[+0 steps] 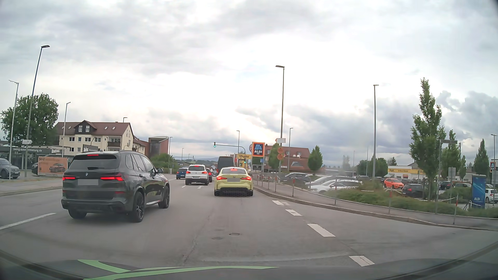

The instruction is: Follow the waypoints while adhering to traffic rules and regulations

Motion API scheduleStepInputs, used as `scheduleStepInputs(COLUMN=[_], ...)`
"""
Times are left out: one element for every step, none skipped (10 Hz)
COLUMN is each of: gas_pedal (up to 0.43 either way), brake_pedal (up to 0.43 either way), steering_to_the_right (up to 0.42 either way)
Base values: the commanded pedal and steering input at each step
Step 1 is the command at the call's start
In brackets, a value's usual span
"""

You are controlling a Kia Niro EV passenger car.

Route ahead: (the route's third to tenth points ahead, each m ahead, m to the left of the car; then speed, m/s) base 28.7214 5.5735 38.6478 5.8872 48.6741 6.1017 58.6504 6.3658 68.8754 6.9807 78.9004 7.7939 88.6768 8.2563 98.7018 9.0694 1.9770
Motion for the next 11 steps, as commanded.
scheduleStepInputs(gas_pedal=[0.169, 0.169, 0.15, 0.138, 0.138, 0.118, 0.11, 0.11, 0.11, 0.11, 0.098], brake_pedal=[0.0, 0.0, 0.0, 0.0, 0.0, 0.0, 0.0, 0.0, 0.0, 0.0, 0.0], steering_to_the_right=[-0.067, -0.067, -0.068, -0.068, -0.069, -0.069, -0.069, -0.069, -0.069, -0.067, -0.06])
